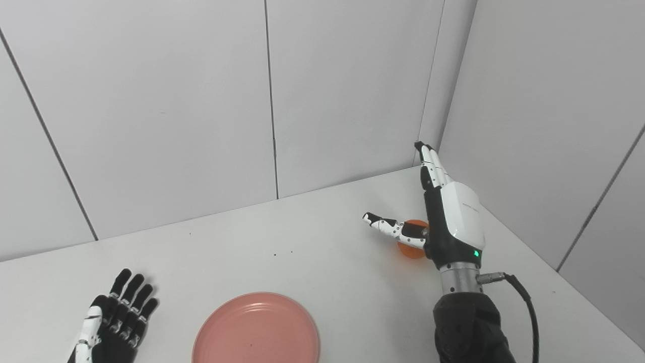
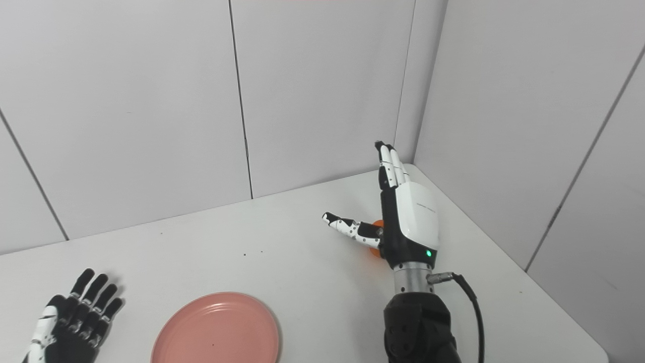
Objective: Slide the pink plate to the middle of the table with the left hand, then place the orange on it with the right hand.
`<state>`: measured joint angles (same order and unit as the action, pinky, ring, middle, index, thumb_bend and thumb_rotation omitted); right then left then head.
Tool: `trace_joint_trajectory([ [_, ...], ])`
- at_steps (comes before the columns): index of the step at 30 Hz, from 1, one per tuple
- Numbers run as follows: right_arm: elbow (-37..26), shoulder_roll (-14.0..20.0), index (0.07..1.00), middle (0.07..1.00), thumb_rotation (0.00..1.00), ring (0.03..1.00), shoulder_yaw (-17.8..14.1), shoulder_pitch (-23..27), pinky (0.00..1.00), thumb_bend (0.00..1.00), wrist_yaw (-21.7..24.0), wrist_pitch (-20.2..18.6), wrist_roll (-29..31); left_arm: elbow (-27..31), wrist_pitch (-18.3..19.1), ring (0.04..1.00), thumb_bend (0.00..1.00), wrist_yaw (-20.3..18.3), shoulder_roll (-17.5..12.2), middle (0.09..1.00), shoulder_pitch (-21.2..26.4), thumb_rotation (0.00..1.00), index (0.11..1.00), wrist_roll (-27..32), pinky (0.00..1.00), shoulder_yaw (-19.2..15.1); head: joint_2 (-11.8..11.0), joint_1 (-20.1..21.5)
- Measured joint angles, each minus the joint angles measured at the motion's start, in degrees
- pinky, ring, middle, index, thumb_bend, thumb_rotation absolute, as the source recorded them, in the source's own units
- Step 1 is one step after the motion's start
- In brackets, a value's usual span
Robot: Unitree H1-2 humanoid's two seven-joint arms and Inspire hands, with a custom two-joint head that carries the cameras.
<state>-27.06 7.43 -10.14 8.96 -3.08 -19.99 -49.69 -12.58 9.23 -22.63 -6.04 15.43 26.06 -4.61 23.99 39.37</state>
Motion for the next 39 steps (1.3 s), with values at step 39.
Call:
trace_joint_trajectory([
  [39,12.9,6.2,0.937,0.942,0.45,0.885,-1.9,1.3,0.77,1.0,4.5,-7.0,4.8,3.7,3.4,0.968,0.37,1.3,-1.2,0.978,-1.3,1.0,0.977,0.6,1.0,-1.2,4.0,-0.3],
])
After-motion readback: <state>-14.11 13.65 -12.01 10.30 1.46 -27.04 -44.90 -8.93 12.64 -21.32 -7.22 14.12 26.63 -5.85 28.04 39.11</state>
